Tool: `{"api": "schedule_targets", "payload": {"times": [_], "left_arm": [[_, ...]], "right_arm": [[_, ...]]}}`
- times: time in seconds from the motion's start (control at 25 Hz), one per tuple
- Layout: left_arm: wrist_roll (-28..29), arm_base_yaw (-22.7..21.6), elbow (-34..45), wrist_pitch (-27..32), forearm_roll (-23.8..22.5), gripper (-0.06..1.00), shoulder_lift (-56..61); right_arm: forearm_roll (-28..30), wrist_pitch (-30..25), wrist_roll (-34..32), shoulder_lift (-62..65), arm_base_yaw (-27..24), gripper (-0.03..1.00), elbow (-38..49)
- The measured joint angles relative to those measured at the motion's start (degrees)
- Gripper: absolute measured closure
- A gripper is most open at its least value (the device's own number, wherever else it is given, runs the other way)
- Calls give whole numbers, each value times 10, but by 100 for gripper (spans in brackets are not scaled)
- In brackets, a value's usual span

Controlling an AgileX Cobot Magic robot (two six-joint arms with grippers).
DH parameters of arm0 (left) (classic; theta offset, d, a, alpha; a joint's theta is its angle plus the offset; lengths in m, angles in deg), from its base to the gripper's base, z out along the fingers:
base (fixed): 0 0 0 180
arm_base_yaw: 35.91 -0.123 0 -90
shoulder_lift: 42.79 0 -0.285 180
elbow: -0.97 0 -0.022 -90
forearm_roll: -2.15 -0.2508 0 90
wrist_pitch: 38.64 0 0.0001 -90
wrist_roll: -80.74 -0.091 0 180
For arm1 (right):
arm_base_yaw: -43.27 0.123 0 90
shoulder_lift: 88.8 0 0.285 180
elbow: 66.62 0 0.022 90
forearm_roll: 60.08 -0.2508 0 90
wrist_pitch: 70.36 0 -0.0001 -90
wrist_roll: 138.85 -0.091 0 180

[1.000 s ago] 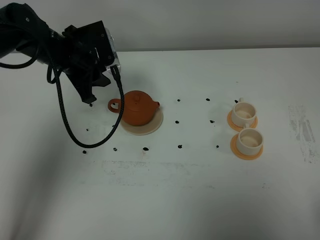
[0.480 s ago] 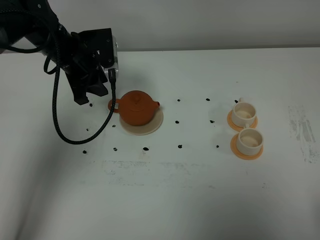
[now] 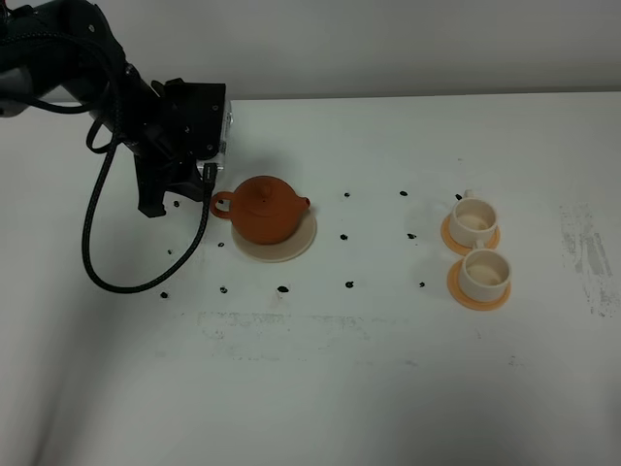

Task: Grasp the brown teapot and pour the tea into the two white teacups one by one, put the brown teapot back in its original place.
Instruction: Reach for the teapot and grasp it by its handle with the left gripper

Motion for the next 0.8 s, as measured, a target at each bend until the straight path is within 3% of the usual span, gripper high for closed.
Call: {"api": "schedule_targets", "payload": {"times": [0.28, 0.48, 0.8], "left_arm": [[2, 8, 0, -18, -3, 64, -12], [33, 13, 0, -24, -43, 64, -12], [37, 27, 0, -30, -46, 64, -12]], "right_arm": [[0, 0, 0, 0, 0, 50, 0], [0, 0, 0, 0, 0, 50, 0], [0, 0, 0, 0, 0, 50, 0]]}}
